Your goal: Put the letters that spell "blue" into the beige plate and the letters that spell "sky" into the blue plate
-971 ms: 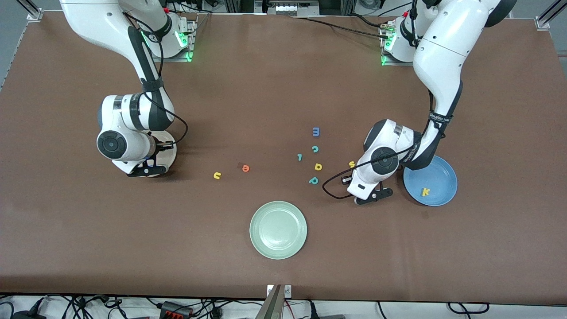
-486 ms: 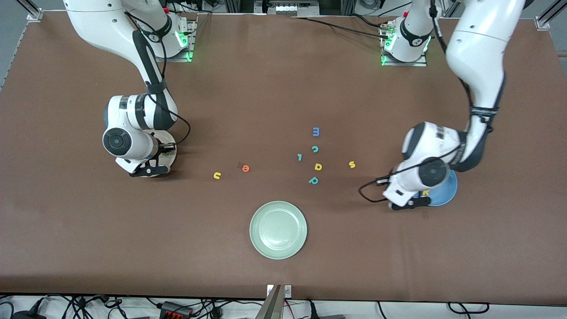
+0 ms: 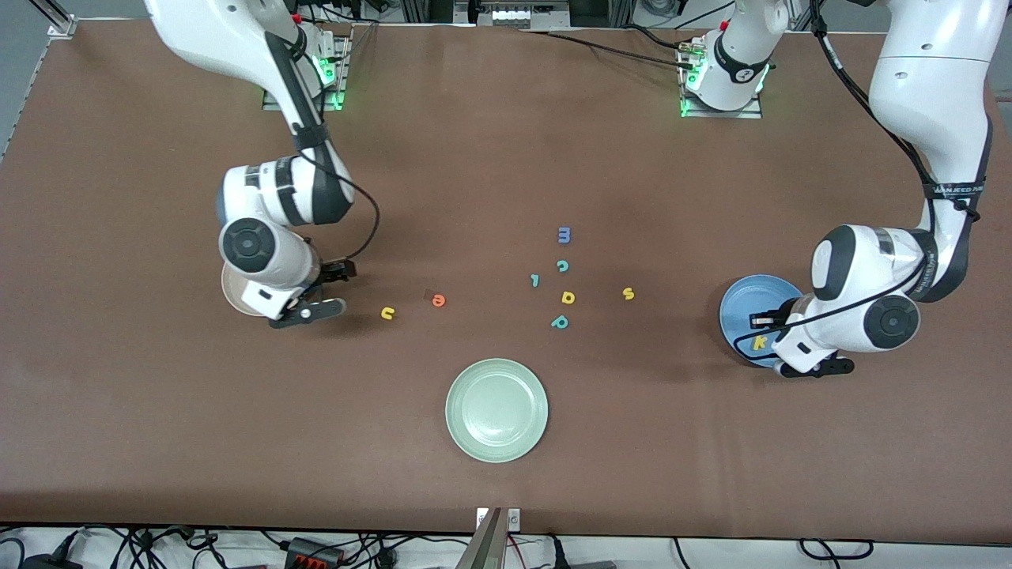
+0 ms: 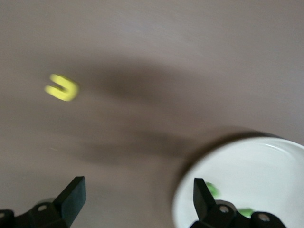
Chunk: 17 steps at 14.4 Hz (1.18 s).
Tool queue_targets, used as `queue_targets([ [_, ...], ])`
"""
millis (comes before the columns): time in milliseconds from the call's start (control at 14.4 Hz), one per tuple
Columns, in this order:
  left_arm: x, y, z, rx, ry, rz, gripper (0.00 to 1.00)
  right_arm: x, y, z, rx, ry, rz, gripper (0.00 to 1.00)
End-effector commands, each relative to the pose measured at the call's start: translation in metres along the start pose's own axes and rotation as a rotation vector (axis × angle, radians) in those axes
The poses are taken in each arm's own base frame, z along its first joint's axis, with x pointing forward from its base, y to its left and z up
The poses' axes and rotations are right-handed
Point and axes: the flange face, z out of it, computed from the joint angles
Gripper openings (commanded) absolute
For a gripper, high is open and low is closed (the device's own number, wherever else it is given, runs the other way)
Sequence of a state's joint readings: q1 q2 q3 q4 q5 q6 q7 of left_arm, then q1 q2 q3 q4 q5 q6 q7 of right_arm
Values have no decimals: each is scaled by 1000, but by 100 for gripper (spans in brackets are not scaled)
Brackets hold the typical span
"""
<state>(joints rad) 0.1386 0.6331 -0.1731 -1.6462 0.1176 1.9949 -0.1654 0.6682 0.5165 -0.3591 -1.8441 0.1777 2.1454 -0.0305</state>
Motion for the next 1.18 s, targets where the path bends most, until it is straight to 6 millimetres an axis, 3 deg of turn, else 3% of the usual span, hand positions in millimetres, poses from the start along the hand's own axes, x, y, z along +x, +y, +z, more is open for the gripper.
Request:
queue_targets([
  [0, -7, 20, -6, 24, -13, 48, 100, 28, -14, 11, 29, 9, 101, 100],
  [139, -20, 42, -19, 23, -34, 82, 100, 41, -24, 12, 38, 24, 171, 100],
  [278, -41, 69, -26, 25, -50, 79, 100, 48, -46, 18, 26, 30, 232, 100],
  [486, -79, 152, -11, 19, -71, -12, 100, 52, -76, 28, 50, 52, 375, 100],
  [694, -89, 206, 1, -15, 16, -40, 100, 56, -67, 38, 108, 51, 449, 100],
  [763, -90, 220, 17, -22, 11, -108, 100, 57, -67, 42, 146, 49, 481, 100],
  [971, -81, 234, 50, -87, 52, -133, 100, 58, -66, 53, 146, 50, 490, 100],
  [1110, -86, 243, 55, -84, 59, -133, 100, 56, -64, 58, 142, 54, 492, 100],
])
